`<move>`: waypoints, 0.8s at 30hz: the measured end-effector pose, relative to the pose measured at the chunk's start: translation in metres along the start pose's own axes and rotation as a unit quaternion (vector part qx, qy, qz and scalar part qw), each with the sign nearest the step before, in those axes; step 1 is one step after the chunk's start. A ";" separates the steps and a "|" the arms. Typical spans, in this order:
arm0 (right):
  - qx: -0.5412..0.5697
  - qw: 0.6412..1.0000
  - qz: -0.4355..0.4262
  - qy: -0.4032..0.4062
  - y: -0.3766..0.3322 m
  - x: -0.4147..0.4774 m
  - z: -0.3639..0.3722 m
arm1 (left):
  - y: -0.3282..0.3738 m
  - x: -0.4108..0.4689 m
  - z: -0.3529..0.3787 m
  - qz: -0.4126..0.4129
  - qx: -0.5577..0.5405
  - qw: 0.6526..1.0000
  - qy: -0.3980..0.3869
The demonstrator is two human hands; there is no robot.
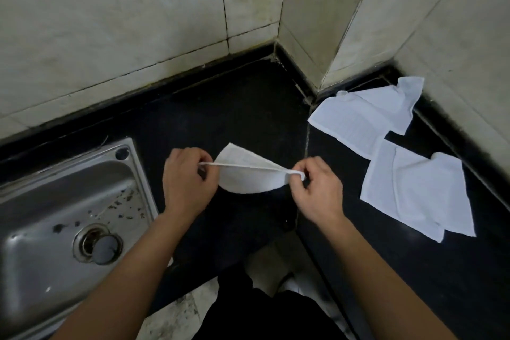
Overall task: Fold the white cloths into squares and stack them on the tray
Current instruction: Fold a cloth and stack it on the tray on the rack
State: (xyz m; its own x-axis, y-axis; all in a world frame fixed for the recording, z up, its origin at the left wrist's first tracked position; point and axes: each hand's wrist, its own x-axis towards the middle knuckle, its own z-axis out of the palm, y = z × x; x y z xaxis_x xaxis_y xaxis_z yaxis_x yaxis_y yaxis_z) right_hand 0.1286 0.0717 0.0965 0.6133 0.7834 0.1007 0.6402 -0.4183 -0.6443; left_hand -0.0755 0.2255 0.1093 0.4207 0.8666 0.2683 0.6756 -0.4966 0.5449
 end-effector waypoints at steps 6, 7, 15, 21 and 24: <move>0.068 0.996 -0.017 0.052 -0.020 0.024 -0.036 | 0.029 0.028 -0.018 0.016 -0.014 0.999 0.042; 0.067 0.997 -0.019 0.046 -0.020 0.027 -0.037 | 0.029 0.032 -0.019 0.018 0.000 1.000 0.025; 0.038 0.994 -0.071 0.073 -0.021 0.049 -0.047 | 0.027 0.053 -0.028 0.058 -0.031 0.997 0.046; 0.010 0.995 -0.097 0.018 0.007 0.015 -0.027 | 0.001 0.010 -0.010 0.087 -0.018 0.996 0.024; -0.010 0.995 -0.050 -0.087 0.034 -0.016 -0.002 | -0.026 -0.036 0.015 0.084 0.033 0.993 -0.074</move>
State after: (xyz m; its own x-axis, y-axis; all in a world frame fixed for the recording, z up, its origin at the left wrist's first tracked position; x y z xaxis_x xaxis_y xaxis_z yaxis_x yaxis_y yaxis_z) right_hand 0.1415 0.0444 0.0741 0.4571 0.8889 0.0299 0.7043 -0.3412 -0.6226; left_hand -0.0993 0.2066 0.0734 0.6125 0.7569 0.2282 0.6240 -0.6401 0.4482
